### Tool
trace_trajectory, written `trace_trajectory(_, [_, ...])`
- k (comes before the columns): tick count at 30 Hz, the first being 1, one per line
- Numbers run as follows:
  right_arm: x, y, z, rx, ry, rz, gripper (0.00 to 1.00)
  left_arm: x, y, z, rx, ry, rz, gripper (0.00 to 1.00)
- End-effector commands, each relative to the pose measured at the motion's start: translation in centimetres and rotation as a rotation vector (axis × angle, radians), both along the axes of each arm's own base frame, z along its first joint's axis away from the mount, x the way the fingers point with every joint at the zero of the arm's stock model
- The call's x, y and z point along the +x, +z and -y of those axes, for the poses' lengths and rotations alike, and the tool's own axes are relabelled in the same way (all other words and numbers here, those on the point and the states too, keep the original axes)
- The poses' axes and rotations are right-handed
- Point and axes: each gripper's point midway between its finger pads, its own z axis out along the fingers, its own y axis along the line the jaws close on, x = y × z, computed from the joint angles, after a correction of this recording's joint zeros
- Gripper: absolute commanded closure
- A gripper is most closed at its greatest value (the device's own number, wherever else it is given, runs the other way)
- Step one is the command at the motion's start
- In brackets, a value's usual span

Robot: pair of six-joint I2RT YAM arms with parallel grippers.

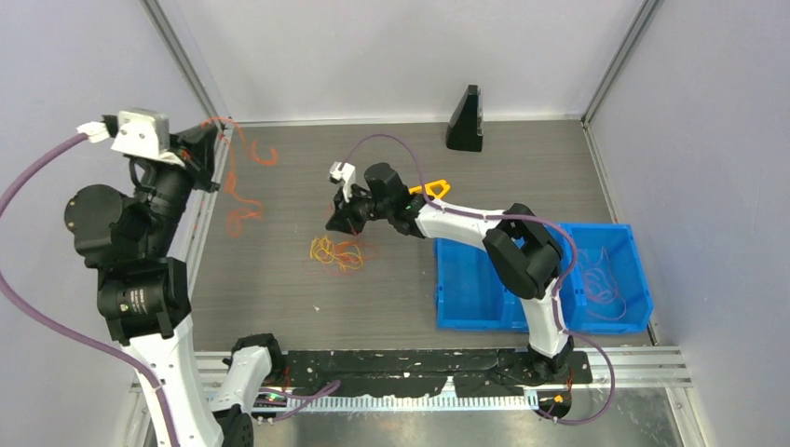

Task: Untangle the cables

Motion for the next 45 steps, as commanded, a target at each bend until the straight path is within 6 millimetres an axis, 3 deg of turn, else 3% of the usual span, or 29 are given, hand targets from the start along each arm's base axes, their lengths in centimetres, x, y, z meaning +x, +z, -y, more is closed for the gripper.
trace_trajectory(1, [0.1, -1.4, 0.5, -0.043, 0.000, 0.030, 0.94, -0.6, 5.3, -0.8, -0.004, 0.047, 0.147, 1.00])
trace_trajectory(3, [-0.2, -1.0, 0.5, -0.058, 0.022, 0.003, 0.64, -0.4, 5.0, 0.1, -0.013, -0.007, 0.129, 1.00])
trace_trajectory(4, [-0.4, -0.5, 0.5, -0.053, 0.031, -0.005, 0.35, -0.3, 4.6, 0.6, -0.016, -0.038, 0.114, 1.00])
trace_trajectory(6, [-0.4, 2.0, 0.5, -0.026, 0.030, 0.011, 0.15, 0.2, 3.4, 1.5, -0.029, -0.094, 0.076, 1.00])
trace_trajectory(8, [-0.4, 5.1, 1.1, 0.015, 0.027, 0.045, 0.04, 0.4, 2.2, 2.2, -0.043, -0.144, 0.046, 1.00])
trace_trajectory(10, [-0.5, 8.2, 2.0, 0.053, 0.027, 0.078, 0.01, 0.7, 0.9, 2.8, -0.061, -0.183, 0.008, 1.00])
trace_trajectory(14, [-0.8, 13.7, 5.0, 0.118, 0.031, 0.131, 0.00, 0.6, -2.3, 5.0, -0.034, -0.336, -0.071, 1.00])
trace_trajectory(15, [-1.6, 15.2, 6.0, 0.132, 0.047, 0.138, 0.00, 0.5, -3.3, 5.6, -0.024, -0.379, -0.096, 1.00])
trace_trajectory(16, [-1.4, 15.6, 7.1, 0.122, 0.041, 0.141, 0.00, 0.5, -4.4, 6.2, -0.014, -0.425, -0.124, 1.00])
trace_trajectory(18, [-2.6, 18.8, 9.3, 0.149, 0.058, 0.205, 0.00, 0.3, -6.3, 7.1, 0.009, -0.486, -0.169, 1.00])
trace_trajectory(21, [-4.7, 20.5, 11.7, 0.130, 0.093, 0.257, 0.00, 0.1, -8.4, 8.4, 0.059, -0.558, -0.213, 1.00])
trace_trajectory(24, [-7.0, 23.3, 13.5, 0.162, 0.106, 0.305, 0.02, 0.1, -9.4, 9.8, 0.130, -0.606, -0.214, 1.00])
trace_trajectory(28, [-7.8, 26.5, 13.9, 0.212, 0.060, 0.325, 0.07, -0.6, -9.8, 12.8, 0.148, -0.731, -0.222, 1.00])
trace_trajectory(32, [-7.6, 27.5, 13.8, 0.229, 0.029, 0.316, 0.13, -1.3, -10.1, 15.5, 0.161, -0.840, -0.217, 1.00])
trace_trajectory(37, [-8.8, 28.3, 13.7, 0.251, 0.050, 0.323, 0.21, -2.3, -10.4, 18.4, 0.174, -0.953, -0.231, 1.00])
trace_trajectory(45, [-9.5, 26.8, 13.7, 0.219, 0.048, 0.306, 0.42, -3.1, -10.9, 21.2, 0.209, -1.026, -0.220, 1.00])
